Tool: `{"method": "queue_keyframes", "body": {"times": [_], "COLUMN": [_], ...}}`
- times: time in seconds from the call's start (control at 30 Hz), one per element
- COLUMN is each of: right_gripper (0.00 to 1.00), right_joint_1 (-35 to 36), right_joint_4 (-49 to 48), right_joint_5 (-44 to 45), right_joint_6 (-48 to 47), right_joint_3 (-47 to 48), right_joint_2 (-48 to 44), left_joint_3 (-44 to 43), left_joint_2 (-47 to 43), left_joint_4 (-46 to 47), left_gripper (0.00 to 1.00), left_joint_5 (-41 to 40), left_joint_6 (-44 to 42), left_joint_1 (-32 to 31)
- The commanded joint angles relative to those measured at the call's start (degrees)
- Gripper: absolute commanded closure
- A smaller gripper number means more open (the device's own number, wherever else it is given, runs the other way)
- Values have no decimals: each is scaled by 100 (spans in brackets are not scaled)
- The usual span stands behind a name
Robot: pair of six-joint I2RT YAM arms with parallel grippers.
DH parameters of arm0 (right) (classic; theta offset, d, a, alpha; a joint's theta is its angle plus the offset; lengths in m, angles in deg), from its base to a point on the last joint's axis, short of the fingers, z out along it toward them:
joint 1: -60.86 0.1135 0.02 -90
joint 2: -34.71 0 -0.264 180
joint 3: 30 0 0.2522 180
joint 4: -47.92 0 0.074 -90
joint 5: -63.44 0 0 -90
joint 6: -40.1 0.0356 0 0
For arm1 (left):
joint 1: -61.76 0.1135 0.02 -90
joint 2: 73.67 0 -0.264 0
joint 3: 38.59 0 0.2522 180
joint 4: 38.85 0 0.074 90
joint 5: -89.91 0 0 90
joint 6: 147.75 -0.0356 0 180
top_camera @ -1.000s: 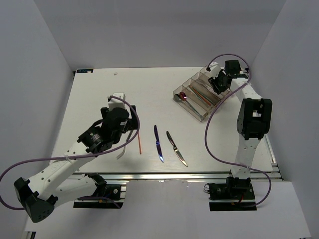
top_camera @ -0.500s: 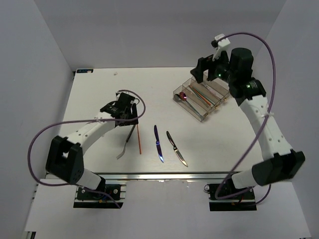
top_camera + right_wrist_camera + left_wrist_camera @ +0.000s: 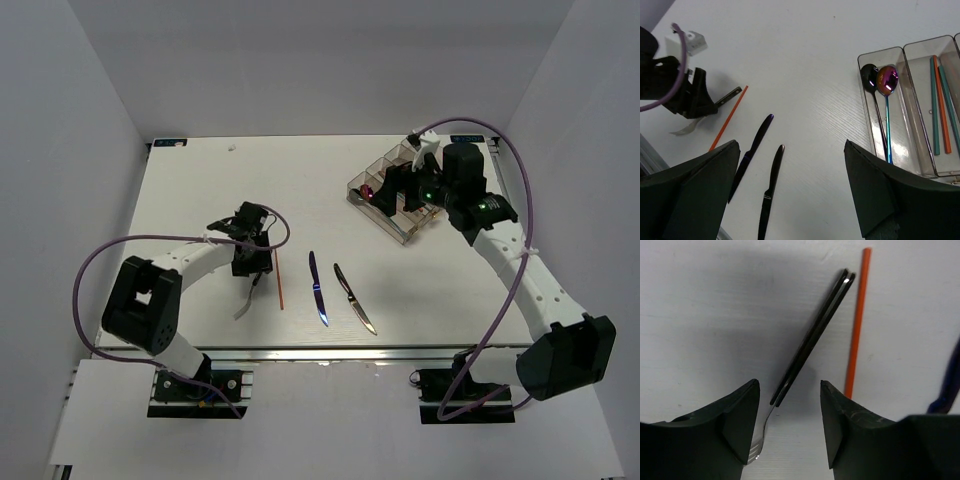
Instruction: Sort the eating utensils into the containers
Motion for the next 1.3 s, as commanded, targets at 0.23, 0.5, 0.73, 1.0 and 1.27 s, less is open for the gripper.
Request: {"method": "queue_keyframes", "body": {"times": [0.23, 0.5, 0.73, 1.0, 1.27], "right_gripper": [11, 11, 11, 11, 12], "right_joint_1": [521, 644, 1109, 2120, 2314], "right_joint_4": [-476, -2339, -3798, -3624, -4001], "right_joint_5": [-177, -521, -197, 455, 359], "right_joint_6": [150, 1634, 3129, 3112, 3060], "right_joint_3": [92, -867, -1552, -753, -700], "right_joint_2": [-353, -687, -275, 683, 781], "left_joint_3": [460, 470, 644, 1365, 1427], "left_joint_2": [448, -330, -2598, -3032, -3156], "left_joint_4": [385, 78, 1797, 4786, 5167], "left_gripper": [60, 100, 100, 100, 100], "left_joint_5": [-57, -708, 1687, 4283, 4662], "left_joint_6": [467, 801, 475, 1679, 1943], "left_joint_1": [59, 59, 15, -3, -11]}}
